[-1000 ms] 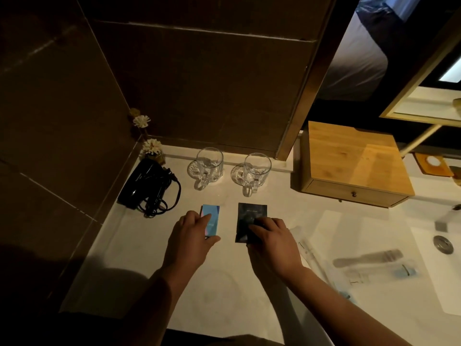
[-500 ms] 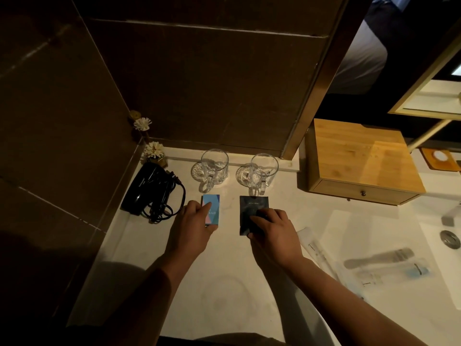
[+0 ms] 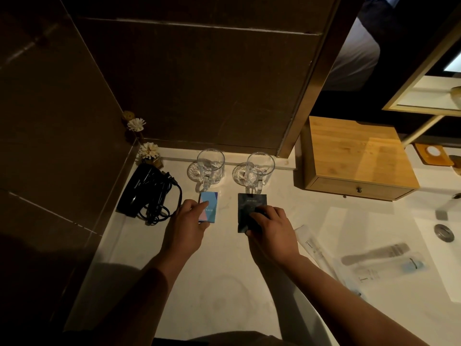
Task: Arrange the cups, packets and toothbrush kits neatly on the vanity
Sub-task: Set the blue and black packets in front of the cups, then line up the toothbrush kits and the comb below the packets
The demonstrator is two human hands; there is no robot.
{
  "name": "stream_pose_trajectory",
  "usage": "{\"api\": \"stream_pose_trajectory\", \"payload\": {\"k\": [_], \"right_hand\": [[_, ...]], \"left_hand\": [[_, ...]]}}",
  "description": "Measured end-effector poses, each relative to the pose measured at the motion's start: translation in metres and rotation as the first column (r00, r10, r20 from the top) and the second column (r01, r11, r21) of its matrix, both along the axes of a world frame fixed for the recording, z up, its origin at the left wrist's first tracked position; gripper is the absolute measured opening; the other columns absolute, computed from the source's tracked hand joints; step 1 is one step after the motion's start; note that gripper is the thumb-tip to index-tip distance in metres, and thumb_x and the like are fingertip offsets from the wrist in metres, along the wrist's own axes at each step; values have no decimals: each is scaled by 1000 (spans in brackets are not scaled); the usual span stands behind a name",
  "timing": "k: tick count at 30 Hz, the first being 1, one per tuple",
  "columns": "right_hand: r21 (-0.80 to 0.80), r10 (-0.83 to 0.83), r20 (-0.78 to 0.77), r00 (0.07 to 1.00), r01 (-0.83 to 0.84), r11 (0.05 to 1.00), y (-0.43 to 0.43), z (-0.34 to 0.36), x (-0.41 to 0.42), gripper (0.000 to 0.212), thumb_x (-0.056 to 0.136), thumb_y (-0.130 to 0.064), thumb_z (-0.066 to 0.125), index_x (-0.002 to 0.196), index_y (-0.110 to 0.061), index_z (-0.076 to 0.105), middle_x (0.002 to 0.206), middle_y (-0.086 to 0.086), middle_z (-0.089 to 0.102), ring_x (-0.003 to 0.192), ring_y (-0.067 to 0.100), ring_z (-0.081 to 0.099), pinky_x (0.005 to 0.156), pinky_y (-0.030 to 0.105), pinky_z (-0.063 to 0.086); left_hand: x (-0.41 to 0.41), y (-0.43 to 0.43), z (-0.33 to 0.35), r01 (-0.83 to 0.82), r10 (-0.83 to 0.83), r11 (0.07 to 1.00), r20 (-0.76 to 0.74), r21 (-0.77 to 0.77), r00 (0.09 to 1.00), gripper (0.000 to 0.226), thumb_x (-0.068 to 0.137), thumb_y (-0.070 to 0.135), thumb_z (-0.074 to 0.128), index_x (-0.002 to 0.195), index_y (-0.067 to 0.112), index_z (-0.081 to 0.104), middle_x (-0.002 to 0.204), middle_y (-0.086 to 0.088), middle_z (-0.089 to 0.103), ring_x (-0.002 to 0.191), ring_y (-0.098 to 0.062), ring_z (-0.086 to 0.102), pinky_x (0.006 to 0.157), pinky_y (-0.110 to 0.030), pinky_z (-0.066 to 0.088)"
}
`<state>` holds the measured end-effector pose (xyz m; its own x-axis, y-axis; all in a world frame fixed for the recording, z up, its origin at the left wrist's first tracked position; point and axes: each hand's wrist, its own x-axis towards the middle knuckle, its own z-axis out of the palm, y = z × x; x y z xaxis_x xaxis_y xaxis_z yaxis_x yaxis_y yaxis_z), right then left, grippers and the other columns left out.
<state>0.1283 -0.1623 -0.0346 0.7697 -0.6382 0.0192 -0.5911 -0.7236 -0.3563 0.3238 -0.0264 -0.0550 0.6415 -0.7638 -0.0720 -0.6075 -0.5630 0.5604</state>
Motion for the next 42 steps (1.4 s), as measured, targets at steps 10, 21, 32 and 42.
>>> {"api": "stream_pose_trajectory", "payload": {"k": [10, 21, 32, 42], "right_hand": [[8, -34, 4, 999, 34, 999, 0, -2, 1, 46, 84, -38, 71, 126, -21, 64, 134, 4, 60, 119, 30, 52, 90, 39, 51], [87, -58, 63, 996, 53, 995, 3, 6, -14, 50, 88, -42, 65, 132, -20, 58, 139, 3, 54, 127, 25, 44, 98, 36, 47], [176, -374, 138, 917, 349, 920, -20, 41, -145, 24, 90, -22, 65, 113, -19, 70, 106, 1, 70, 95, 19, 64, 82, 39, 56], [263, -300, -178, 937, 340, 903, -32, 46, -223, 34, 80, -53, 67, 90, -21, 72, 88, -2, 67, 77, 15, 63, 70, 40, 57]], "left_hand": [[-2, 2, -1, -32, 32, 999, 0, -27, 999, 59, 82, 15, 73, 137, 24, 52, 125, -6, 52, 115, -27, 56, 93, -45, 55], [-21, 13, 8, -129, 129, 991, 5, 40, 992, 67, 83, 25, 69, 143, 26, 38, 130, -7, 46, 115, -26, 54, 92, -44, 54], [-130, -15, 12, 122, -126, 992, -135, -33, 983, 23, 88, 33, 60, 111, 32, 59, 113, 5, 61, 98, -18, 63, 82, -41, 56], [-217, -82, 25, 302, -303, 948, -2, 102, 953, 63, 88, 41, 58, 145, 33, 31, 132, -5, 46, 116, -25, 51, 90, -43, 53]]}}
